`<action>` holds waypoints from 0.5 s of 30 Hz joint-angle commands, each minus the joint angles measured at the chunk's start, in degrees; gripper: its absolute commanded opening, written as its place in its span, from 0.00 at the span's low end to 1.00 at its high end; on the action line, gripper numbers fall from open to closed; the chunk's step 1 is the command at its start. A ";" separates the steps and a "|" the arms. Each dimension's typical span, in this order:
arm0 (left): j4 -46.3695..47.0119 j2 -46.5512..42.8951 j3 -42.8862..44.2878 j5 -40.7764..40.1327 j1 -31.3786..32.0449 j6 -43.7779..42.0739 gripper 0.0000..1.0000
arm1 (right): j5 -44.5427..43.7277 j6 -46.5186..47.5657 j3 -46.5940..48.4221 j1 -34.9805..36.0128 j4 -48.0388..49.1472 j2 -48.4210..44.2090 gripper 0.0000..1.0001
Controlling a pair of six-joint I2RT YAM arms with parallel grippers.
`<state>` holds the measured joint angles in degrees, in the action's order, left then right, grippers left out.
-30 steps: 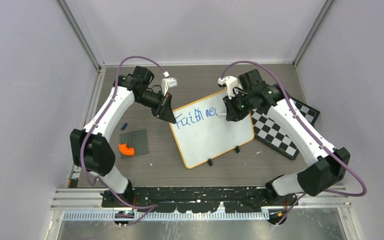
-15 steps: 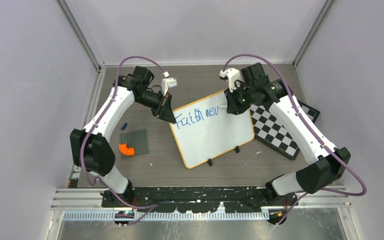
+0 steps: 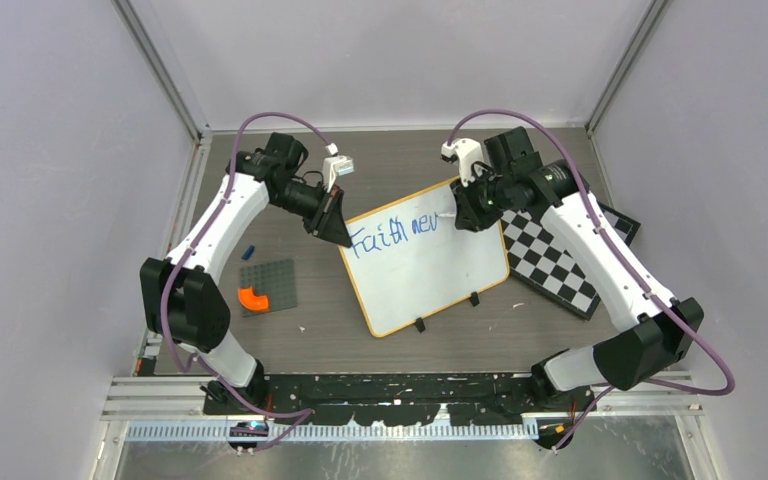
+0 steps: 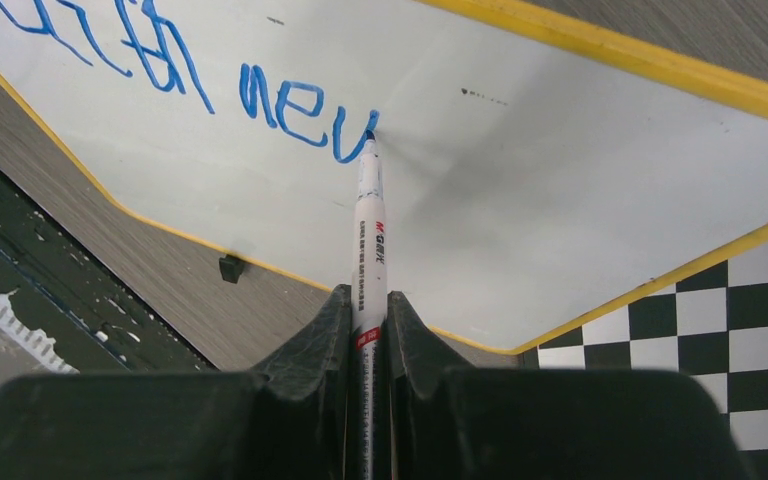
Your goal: Write a sentence on the whiteboard
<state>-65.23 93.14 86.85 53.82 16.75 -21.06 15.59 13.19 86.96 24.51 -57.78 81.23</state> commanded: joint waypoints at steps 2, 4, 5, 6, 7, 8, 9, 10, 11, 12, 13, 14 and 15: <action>0.47 -0.63 -0.91 0.76 0.56 -1.51 0.00 | -0.65 0.65 -1.92 -0.22 0.58 -2.58 0.00; 0.46 -0.37 -0.68 0.84 0.56 -1.40 0.00 | -0.91 0.69 -2.09 -0.25 0.77 -2.04 0.00; 0.39 -0.34 -0.63 0.86 0.56 -1.38 0.00 | -0.96 0.72 -2.14 -0.20 1.01 -1.82 0.00; 0.40 -0.41 -0.61 0.78 0.61 -1.39 0.00 | -1.12 0.63 -2.10 -0.19 1.19 -1.71 0.00; 0.37 -0.52 -0.58 0.76 0.57 -1.45 0.00 | -1.32 0.67 -2.03 -0.20 1.41 -1.51 0.00; 0.37 -0.62 -0.69 0.71 0.56 -1.50 0.00 | -1.45 0.77 -1.91 -0.19 1.51 -1.33 0.00; 0.35 -0.69 -0.78 0.63 0.56 -1.52 0.00 | -1.71 0.86 -1.77 -0.19 1.53 -1.04 0.00; 0.37 -0.73 -0.88 0.59 0.56 -1.54 0.00 | -2.07 0.97 -1.59 -0.19 1.56 -0.74 0.00; 0.36 -0.76 -0.97 0.58 0.56 -1.55 0.00 | -2.65 1.19 -1.51 -0.21 1.68 -0.47 0.00; 0.32 -0.78 -1.04 0.58 0.56 -1.58 0.00 | -3.28 1.33 -1.53 -0.25 1.77 -0.26 0.00; 0.26 -0.77 -1.14 0.56 0.61 -1.62 0.00 | -3.67 1.49 -1.59 -0.35 1.79 -0.13 0.00; 0.26 -0.69 -1.22 0.50 0.57 -1.74 0.00 | -3.98 1.54 -1.60 -0.35 1.77 -0.03 0.00; 0.12 -0.68 -1.20 0.43 0.56 -1.86 0.00 | -4.35 1.60 -1.61 -0.43 1.79 -0.02 0.00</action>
<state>-65.19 93.14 86.76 54.00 16.73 -21.12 13.93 13.61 84.93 24.51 -57.95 80.75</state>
